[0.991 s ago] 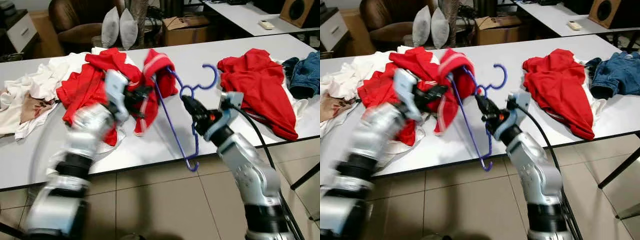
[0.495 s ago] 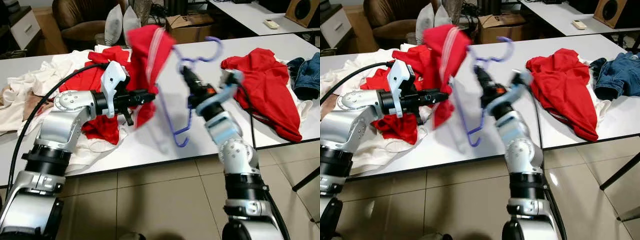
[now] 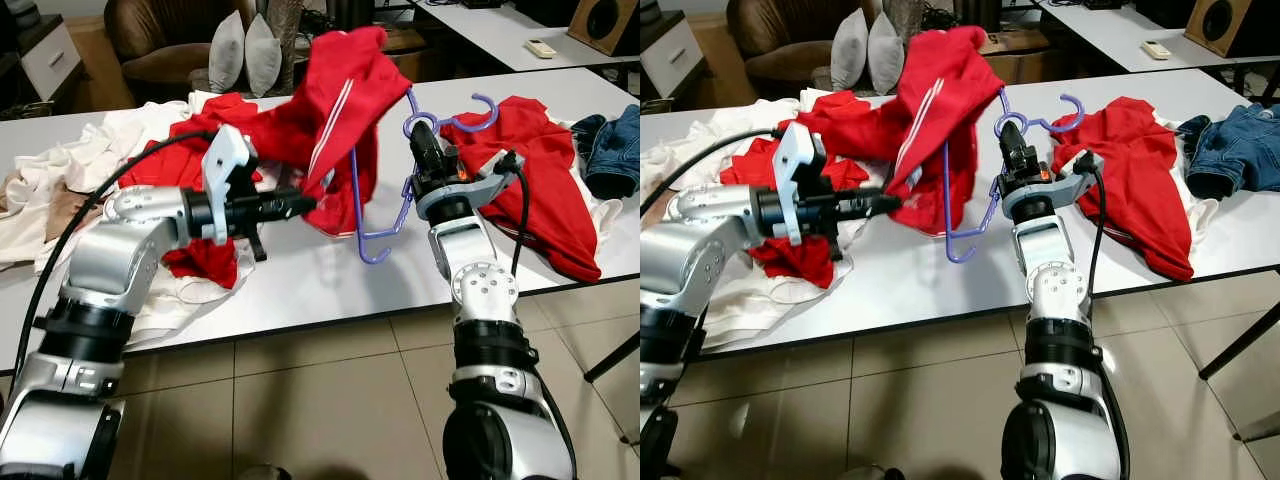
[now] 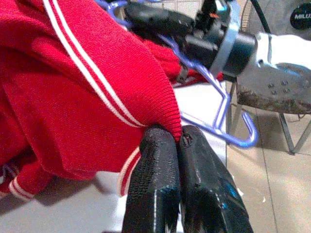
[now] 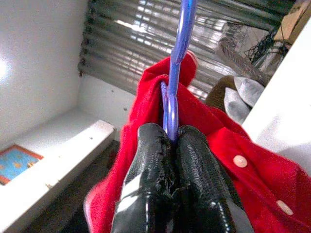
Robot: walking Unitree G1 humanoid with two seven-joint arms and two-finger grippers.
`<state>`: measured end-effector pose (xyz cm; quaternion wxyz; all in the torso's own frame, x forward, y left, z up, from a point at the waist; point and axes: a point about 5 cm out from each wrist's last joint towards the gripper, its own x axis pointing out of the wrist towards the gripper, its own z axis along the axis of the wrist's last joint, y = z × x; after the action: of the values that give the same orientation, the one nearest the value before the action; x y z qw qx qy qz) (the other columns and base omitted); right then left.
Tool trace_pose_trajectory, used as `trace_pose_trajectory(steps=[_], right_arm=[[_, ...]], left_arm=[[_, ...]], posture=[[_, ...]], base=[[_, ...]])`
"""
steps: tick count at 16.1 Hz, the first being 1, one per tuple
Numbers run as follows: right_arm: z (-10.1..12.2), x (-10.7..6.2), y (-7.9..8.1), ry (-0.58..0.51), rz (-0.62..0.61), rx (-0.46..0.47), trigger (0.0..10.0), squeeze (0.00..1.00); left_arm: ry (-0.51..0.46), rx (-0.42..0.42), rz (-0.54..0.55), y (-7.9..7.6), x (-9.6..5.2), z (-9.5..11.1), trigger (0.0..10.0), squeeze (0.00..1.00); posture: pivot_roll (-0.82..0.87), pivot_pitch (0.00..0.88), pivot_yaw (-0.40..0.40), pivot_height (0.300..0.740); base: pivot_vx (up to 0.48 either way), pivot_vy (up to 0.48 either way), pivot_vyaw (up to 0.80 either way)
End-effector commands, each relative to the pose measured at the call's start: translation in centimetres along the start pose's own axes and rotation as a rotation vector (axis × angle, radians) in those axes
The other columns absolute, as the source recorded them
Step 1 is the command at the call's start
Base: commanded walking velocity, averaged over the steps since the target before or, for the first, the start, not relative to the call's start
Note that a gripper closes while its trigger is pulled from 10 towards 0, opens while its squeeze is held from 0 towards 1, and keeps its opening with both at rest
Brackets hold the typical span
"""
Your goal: Hang hanger
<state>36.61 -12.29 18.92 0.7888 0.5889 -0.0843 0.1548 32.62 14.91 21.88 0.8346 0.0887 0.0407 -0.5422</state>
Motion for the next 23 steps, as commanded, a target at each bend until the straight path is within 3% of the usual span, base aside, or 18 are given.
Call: trace_pose_trajectory(steps=[1, 4, 6, 10, 12, 14, 15, 17, 19, 20, 21, 22, 23], right_arm=[[0.7, 1.2, 2.0, -0.128, 0.055, 0.117, 0.0, 0.0], [1.3, 1.5, 1.7, -0.203, 0.021, 0.226, 0.0, 0.0], [1.3, 1.5, 1.7, -0.214, 0.016, 0.18, 0.0, 0.0], [0.1, 1.7, 2.4, -0.186, 0.037, -0.043, 0.0, 0.0], [-0.6, 1.8, 2.9, -0.166, 0.058, -0.112, 0.0, 0.0], [-1.4, 1.8, 3.2, -0.122, 0.081, -0.206, 0.0, 0.0], [-2.3, 1.6, 3.4, -0.067, 0.1, -0.315, 0.0, 0.0], [-2.8, 1.2, 3.3, -0.044, 0.108, -0.443, 0.0, 0.0], [-1.4, 1.1, 3.6, -0.126, 0.104, -0.344, 0.0, 0.0], [0.0, 1.2, 3.8, -0.213, 0.082, -0.21, 0.0, 0.0], [0.0, 1.2, 3.8, -0.213, 0.082, -0.21, 0.0, 0.0], [0.9, 1.2, 3.6, -0.273, 0.054, -0.136, 0.0, 0.0], [1.2, 1.3, 3.4, -0.291, 0.04, -0.172, 0.0, 0.0]], left_arm=[[0.047, 0.0, -0.063, -0.8, 0.2, -0.7, 0.0, 0.0], [0.048, -0.005, -0.142, -2.3, 1.0, -1.0, 0.0, 0.0], [-0.006, -0.021, -0.189, -2.9, 1.3, -0.4, 0.0, 0.0], [-0.233, -0.114, -0.262, -4.0, 2.1, 2.6, 0.0, 0.0], [-0.326, -0.155, -0.296, -4.5, 2.5, 3.8, 0.0, 0.0], [-0.368, -0.177, -0.278, -4.3, 2.8, 4.4, 0.0, 0.0], [-0.385, -0.186, -0.245, -4.0, 3.1, 4.7, 0.0, 0.0], [-0.395, -0.203, -0.239, -3.8, 3.1, 5.1, 0.0, 0.0], [-0.273, -0.162, -0.249, -3.9, 2.9, 3.9, 0.0, 0.0], [-0.149, -0.134, -0.239, -3.8, 2.5, 2.4, 0.0, 0.0], [-0.149, -0.134, -0.239, -3.8, 2.5, 2.4, 0.0, 0.0], [-0.103, -0.131, -0.244, -3.9, 2.2, 1.7, 0.0, 0.0], [-0.126, -0.158, -0.276, -4.2, 2.1, 2.0, 0.0, 0.0]], posture=[[-0.07, 0.0, 0.05, 0.74], [-0.07, 0.0, 0.052, 0.74], [-0.07, 0.0, 0.053, 0.74], [-0.06, 0.0, 0.039, 0.74], [-0.06, 0.0, 0.037, 0.74], [-0.06, 0.0, 0.04, 0.74], [-0.06, 0.0, 0.045, 0.74], [-0.07, 0.0, 0.054, 0.74], [-0.07, 0.0, 0.064, 0.74], [-0.07, 0.0, 0.069, 0.74], [-0.07, 0.0, 0.069, 0.74], [-0.07, 0.0, 0.07, 0.74], [-0.07, 0.0, 0.071, 0.74]], base=[[0.0, 0.0, 0.0], [0.0, 0.0, 0.0], [0.0, 0.0, 0.0], [0.0, 0.0, 0.0], [0.0, 0.0, 0.0], [0.0, 0.0, 0.0], [0.0, 0.0, 0.0], [0.0, 0.0, 0.0], [0.0, 0.0, 0.0], [0.0, 0.0, 0.0], [0.0, 0.0, 0.0], [0.0, 0.0, 0.0], [0.0, 0.0, 0.0]])
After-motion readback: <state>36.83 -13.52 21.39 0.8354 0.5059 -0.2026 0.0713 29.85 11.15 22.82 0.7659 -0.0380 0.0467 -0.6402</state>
